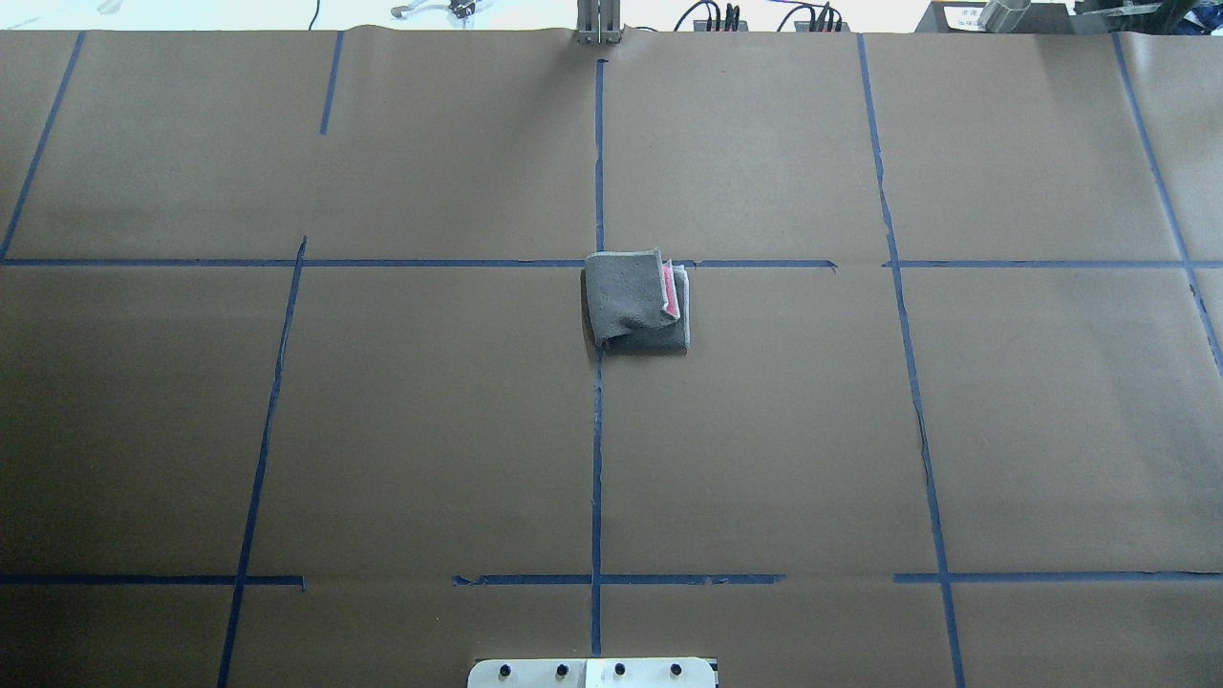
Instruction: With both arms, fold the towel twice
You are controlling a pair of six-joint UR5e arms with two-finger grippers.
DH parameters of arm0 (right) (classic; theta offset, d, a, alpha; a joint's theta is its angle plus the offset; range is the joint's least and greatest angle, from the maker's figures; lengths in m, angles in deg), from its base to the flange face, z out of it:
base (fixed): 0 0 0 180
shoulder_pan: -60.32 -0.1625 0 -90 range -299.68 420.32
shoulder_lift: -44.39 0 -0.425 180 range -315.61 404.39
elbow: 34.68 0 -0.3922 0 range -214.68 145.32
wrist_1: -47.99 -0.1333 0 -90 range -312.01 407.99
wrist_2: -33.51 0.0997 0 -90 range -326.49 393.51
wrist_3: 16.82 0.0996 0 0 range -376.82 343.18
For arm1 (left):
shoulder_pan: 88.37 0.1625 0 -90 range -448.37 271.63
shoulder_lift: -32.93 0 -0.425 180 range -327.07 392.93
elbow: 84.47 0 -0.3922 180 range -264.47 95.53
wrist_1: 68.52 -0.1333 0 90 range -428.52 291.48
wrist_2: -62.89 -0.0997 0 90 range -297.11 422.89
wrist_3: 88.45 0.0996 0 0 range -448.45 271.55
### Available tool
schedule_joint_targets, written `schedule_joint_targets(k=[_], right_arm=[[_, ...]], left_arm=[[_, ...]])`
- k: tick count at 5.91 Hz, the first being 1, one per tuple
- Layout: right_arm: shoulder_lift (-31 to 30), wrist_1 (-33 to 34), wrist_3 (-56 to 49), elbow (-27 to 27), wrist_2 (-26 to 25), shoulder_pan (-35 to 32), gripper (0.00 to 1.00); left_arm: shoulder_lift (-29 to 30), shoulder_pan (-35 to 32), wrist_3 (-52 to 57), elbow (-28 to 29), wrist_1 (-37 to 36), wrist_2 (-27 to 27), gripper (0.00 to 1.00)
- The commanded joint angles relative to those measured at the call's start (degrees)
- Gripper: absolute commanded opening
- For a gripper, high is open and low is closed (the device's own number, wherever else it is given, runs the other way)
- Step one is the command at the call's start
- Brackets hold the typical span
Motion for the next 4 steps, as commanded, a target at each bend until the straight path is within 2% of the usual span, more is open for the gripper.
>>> schedule_joint_targets(k=[1,4], right_arm=[[-0.7,0.4,0.0,0.1,-0.1,-0.1,1.0],[-1.0,0.5,-0.4,0.1,-0.8,-0.1,1.0]], left_arm=[[0.1,0.1,-0.4,-0.2,0.1,-0.5,1.0],[0.5,0.2,-0.4,0.0,0.3,-0.5,1.0]])
